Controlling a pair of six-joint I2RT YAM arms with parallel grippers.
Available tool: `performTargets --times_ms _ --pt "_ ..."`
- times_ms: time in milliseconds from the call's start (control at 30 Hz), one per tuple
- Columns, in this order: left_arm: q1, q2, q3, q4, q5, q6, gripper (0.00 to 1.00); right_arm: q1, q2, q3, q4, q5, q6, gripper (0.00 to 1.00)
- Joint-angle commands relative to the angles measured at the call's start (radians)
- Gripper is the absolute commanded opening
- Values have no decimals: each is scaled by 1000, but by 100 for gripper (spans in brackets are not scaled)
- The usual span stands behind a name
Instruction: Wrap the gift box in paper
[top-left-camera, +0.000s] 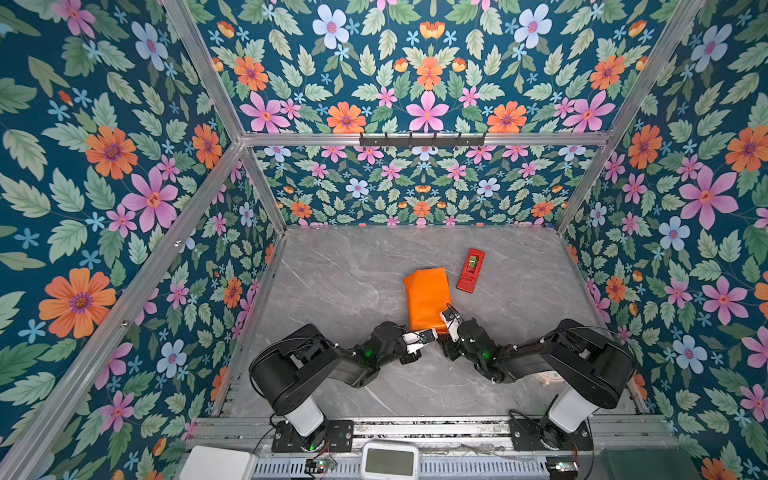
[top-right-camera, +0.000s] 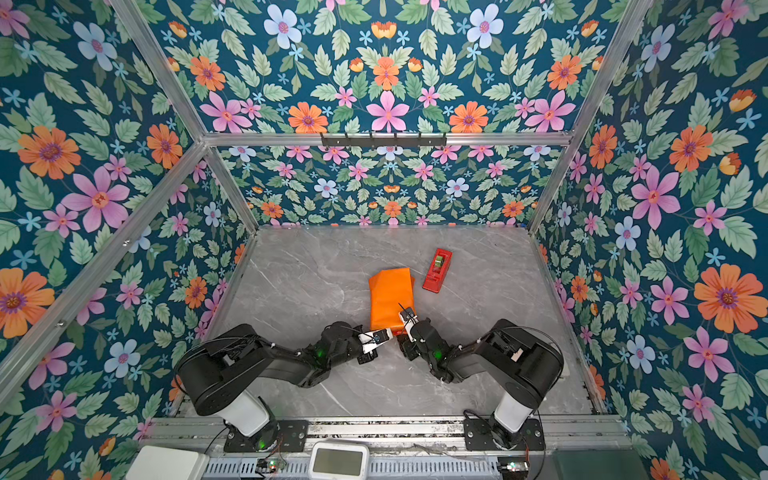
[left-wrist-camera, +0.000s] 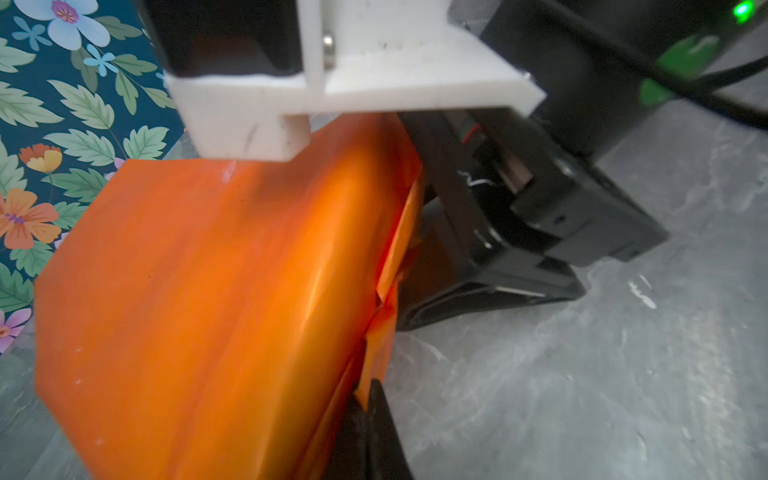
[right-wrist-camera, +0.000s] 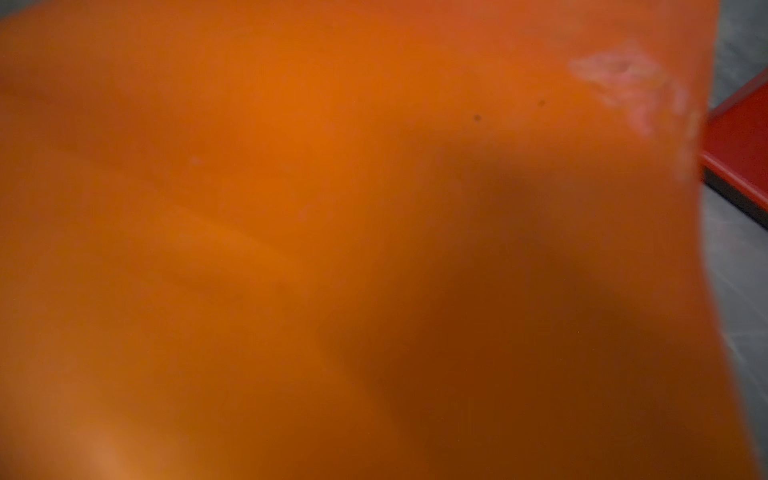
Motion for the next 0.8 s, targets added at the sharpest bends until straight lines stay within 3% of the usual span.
performTargets --times_ms 0,333,567,767 --pt "0 -13 6 -12 44 -1 16 1 20 -8 -15 6 2 62" --pt "-3 -80 -6 -53 92 2 37 0 53 -20 35 21 21 58" --pt "-2 -190 -70 -40 94 73 62 -1 65 -23 50 21 27 57" --pt "3 -216 -155 114 2 193 86 -8 72 -27 60 13 33 55"
